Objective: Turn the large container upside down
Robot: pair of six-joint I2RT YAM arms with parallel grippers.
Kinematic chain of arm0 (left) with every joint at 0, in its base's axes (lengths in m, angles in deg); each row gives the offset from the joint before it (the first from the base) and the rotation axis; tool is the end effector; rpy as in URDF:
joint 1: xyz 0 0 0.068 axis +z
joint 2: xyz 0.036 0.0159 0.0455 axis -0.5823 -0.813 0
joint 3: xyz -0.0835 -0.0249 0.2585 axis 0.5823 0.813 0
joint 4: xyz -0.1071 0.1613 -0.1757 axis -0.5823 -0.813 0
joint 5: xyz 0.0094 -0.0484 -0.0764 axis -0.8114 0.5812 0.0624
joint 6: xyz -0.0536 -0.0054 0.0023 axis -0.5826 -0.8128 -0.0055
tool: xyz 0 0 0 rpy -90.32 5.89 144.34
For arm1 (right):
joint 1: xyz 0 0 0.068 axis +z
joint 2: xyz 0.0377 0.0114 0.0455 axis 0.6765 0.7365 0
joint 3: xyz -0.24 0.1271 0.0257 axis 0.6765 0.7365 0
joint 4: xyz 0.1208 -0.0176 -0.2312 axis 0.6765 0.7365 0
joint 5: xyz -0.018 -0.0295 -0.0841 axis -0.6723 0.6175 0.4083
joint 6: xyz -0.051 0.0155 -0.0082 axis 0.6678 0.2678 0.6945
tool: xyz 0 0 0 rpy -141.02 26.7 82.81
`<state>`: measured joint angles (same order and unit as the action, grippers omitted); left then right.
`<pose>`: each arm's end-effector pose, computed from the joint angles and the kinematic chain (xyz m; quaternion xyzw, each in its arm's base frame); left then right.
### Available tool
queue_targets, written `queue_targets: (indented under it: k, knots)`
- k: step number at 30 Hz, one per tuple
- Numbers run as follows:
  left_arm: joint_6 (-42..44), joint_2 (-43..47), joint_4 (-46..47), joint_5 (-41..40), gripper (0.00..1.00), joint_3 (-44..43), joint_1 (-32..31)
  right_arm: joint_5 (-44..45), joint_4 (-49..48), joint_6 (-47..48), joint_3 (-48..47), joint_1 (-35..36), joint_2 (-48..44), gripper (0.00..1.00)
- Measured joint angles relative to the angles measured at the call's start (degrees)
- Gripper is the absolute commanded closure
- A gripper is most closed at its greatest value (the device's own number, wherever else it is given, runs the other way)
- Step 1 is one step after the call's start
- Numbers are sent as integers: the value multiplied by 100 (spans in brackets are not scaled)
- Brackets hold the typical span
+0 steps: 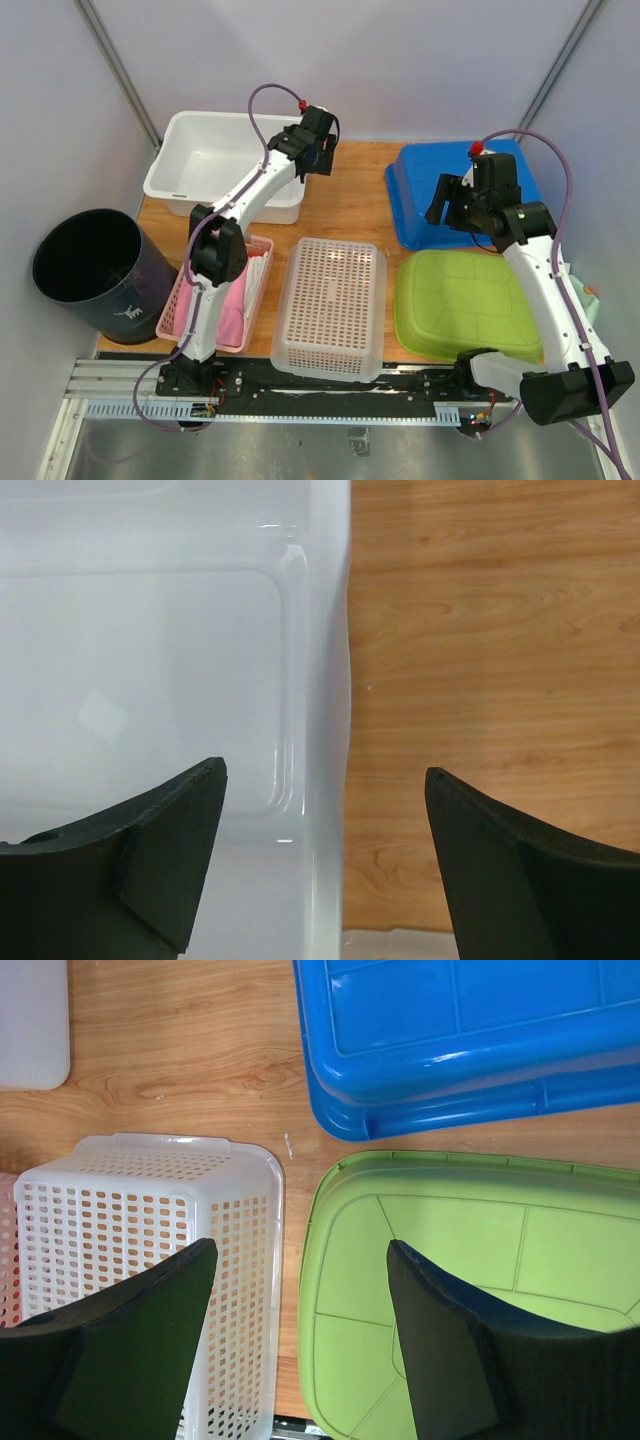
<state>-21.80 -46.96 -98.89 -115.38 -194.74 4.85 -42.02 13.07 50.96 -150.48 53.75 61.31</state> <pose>0.4330 -0.2398 0.3065 0.0595 0.9018 0.0530 0.4247 0.2308 0.0466 0.3863 0.0808 0.8951 0.1378 0.4163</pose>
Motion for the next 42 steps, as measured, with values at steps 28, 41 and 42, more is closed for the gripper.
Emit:
queue_targets:
  k: [28,41,42]
  knots:
    - [-1447,-96,-446,2837,100,-1419,369,-37,46,-9,256,0,-210,32]
    - [-4992,1093,2699,5493,100,-557,398,52,140,-20,256,0,-398,32]
    - [-5217,1095,2918,5604,100,-472,393,57,142,-20,256,0,-402,32]
